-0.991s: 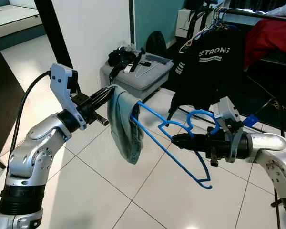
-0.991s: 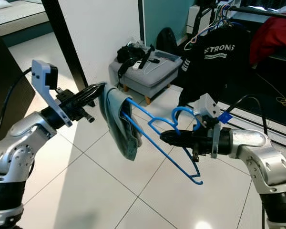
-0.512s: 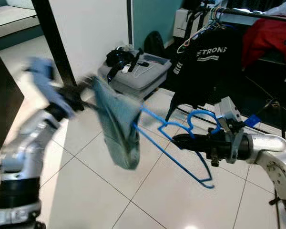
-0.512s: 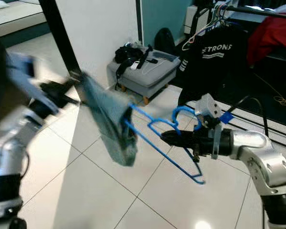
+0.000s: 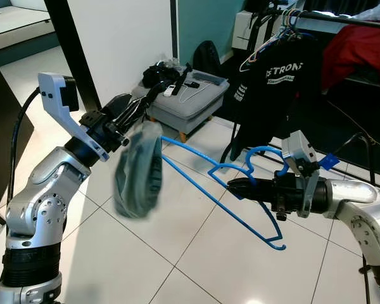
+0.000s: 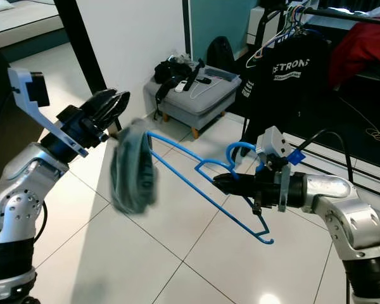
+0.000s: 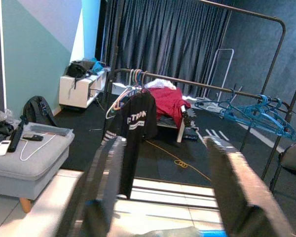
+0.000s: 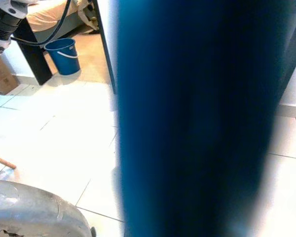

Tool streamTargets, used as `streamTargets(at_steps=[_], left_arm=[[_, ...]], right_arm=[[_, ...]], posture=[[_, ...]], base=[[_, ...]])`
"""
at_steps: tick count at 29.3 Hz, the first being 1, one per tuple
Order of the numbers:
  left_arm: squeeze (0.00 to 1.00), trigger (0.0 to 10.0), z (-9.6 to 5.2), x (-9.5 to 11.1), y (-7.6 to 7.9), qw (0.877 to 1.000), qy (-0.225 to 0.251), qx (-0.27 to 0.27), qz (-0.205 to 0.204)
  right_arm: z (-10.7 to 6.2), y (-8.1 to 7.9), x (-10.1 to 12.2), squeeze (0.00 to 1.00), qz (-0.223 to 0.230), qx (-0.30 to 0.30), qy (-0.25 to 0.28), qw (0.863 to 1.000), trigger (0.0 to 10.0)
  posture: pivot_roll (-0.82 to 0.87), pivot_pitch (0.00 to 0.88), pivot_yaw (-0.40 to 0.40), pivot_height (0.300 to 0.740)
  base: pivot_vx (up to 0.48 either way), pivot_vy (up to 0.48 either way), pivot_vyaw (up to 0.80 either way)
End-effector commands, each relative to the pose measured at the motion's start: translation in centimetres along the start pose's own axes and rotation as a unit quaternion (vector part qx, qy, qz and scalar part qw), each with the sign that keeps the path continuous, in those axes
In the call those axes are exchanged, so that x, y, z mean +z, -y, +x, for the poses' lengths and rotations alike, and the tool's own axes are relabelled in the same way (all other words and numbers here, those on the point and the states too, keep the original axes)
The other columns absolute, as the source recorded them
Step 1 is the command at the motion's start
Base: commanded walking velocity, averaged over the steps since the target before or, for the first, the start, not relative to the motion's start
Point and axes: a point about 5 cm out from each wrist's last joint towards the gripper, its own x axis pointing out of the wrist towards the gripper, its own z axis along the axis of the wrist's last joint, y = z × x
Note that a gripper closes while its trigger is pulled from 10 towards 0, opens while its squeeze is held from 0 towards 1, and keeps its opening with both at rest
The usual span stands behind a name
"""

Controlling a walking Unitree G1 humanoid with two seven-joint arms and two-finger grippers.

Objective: Hang hanger

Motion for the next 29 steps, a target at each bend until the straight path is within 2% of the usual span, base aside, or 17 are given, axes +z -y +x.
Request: streamTargets(at_steps=[1, 4, 7, 10, 15, 18, 22, 23, 24, 25, 26, 29], left_arm=[[1.00, 10.0, 0.2, 0.8, 0.0, 1.000, 0.015, 0.000, 0.003], [1.00, 10.0, 0.3, 1.4, -0.1, 1.000, 0.023, 0.002, 0.008], [1.00, 10.0, 0.7, 2.9, -0.4, 0.999, 0.040, 0.007, 0.027], [1.00, 10.0, 0.9, 3.2, -0.3, 0.999, 0.041, 0.003, 0.034], [1.00, 10.0, 1.1, 2.9, 0.1, 0.999, 0.033, -0.003, 0.040], [0.94, 10.0, 1.1, 1.9, 0.5, 0.999, 0.015, 0.005, 0.044], [0.92, 10.0, 1.1, 1.3, 0.5, 0.999, 0.004, 0.018, 0.044], [0.63, 10.0, 1.2, 0.1, 0.8, 0.998, -0.017, 0.036, 0.046], [0.15, 10.0, 1.2, -1.3, 1.4, 0.996, -0.041, 0.051, 0.055], [0.15, 10.0, 1.2, -1.3, 1.4, 0.996, -0.041, 0.051, 0.055], [0.00, 10.0, 1.4, -2.4, 2.1, 0.994, -0.062, 0.059, 0.066], [0.00, 10.0, 1.4, -2.4, 2.1, 0.994, -0.062, 0.059, 0.066]], right_arm=[[0.2, 0.2, 0.4, 0.00, -0.010, -0.004, 0.014, 1.000, 10.0], [0.3, 0.2, 0.4, 0.00, -0.008, -0.006, 0.018, 1.000, 10.0], [0.7, 0.0, 0.1, 0.00, -0.003, -0.012, 0.029, 1.000, 10.0], [0.8, 0.1, 0.2, 0.00, -0.004, -0.022, 0.037, 0.999, 10.0], [0.9, 0.6, 0.7, 0.00, -0.007, -0.043, 0.060, 0.997, 10.0], [0.9, 1.2, 1.7, 0.00, -0.010, -0.068, 0.094, 0.993, 10.0], [0.9, 1.6, 2.1, 0.00, -0.010, -0.081, 0.107, 0.991, 10.0], [1.0, 2.2, 2.5, 0.00, -0.012, -0.103, 0.121, 0.987, 10.0], [1.2, 2.8, 2.7, 0.00, -0.011, -0.123, 0.127, 0.984, 10.0], [1.2, 2.8, 2.7, 0.00, -0.011, -0.123, 0.127, 0.984, 10.0], [1.4, 3.1, 2.8, 0.00, -0.010, -0.135, 0.131, 0.982, 10.0], [1.4, 3.1, 2.8, 0.00, -0.010, -0.135, 0.131, 0.982, 10.0]], posture=[[-0.08, 0.093, 0.052, 0.740], [-0.07, 0.092, 0.057, 0.740], [-0.07, 0.093, 0.063, 0.740], [-0.07, 0.093, 0.063, 0.740], [-0.07, 0.093, 0.072, 0.740], [-0.07, 0.092, 0.074, 0.740], [-0.07, 0.092, 0.074, 0.740], [-0.06, 0.093, 0.071, 0.740], [-0.06, 0.093, 0.066, 0.740], [-0.06, 0.093, 0.066, 0.740], [-0.06, 0.095, 0.064, 0.740], [-0.06, 0.095, 0.064, 0.740]], base=[[0.000, 0.000, 0.00], [0.000, 0.000, 0.00], [0.000, 0.000, 0.00], [0.000, 0.000, 0.00], [0.000, 0.000, 0.00], [0.000, 0.000, 0.00], [0.000, 0.000, 0.00], [0.000, 0.000, 0.00], [0.000, 0.000, 0.00], [0.000, 0.000, 0.00], [0.000, 0.000, 0.00], [0.000, 0.000, 0.00]])
